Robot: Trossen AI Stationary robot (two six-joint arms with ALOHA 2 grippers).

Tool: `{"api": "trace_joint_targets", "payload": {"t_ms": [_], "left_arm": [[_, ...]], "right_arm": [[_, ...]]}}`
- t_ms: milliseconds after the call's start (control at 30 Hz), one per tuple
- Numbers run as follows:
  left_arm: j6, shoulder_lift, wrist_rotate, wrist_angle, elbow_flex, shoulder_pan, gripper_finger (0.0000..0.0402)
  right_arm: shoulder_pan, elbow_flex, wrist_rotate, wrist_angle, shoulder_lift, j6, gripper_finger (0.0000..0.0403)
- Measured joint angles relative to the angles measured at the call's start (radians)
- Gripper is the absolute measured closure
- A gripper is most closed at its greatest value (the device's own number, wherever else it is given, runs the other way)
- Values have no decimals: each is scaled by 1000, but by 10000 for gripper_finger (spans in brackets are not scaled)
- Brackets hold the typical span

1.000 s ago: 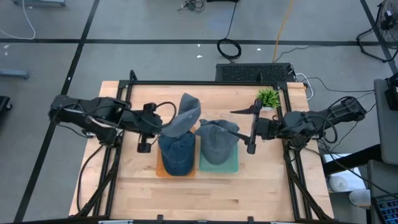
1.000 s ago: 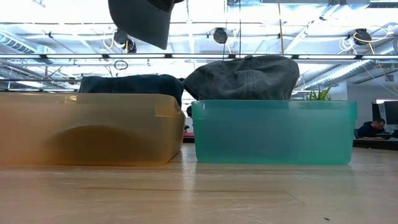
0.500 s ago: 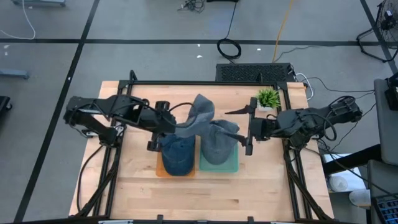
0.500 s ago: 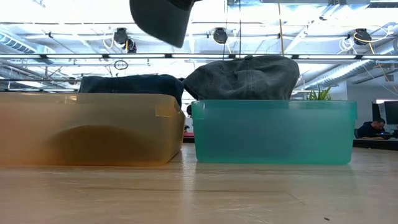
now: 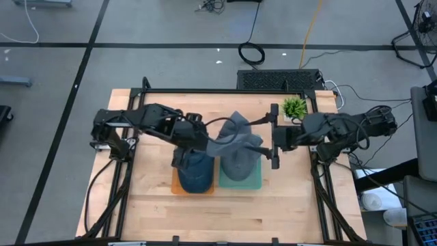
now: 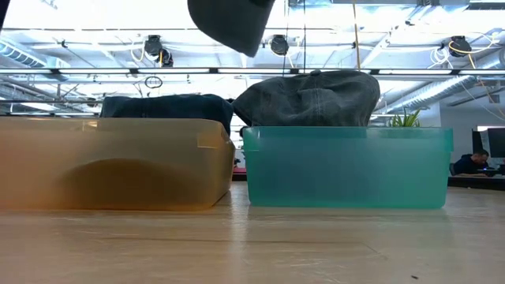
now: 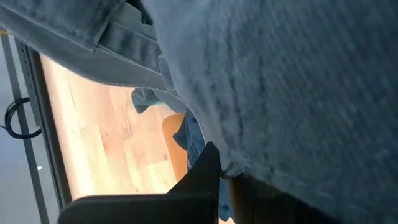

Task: Pick & Place hat
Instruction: Put the gray cap into the green bin

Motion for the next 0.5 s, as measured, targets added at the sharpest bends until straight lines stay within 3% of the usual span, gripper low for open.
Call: {"api": "trace_joint_targets", "payload": {"t_ms": [500], "left_arm": [[26, 40, 21, 6, 32, 10, 393]], "right_arm": [[-12, 0, -25, -102, 11, 79, 108]]}}
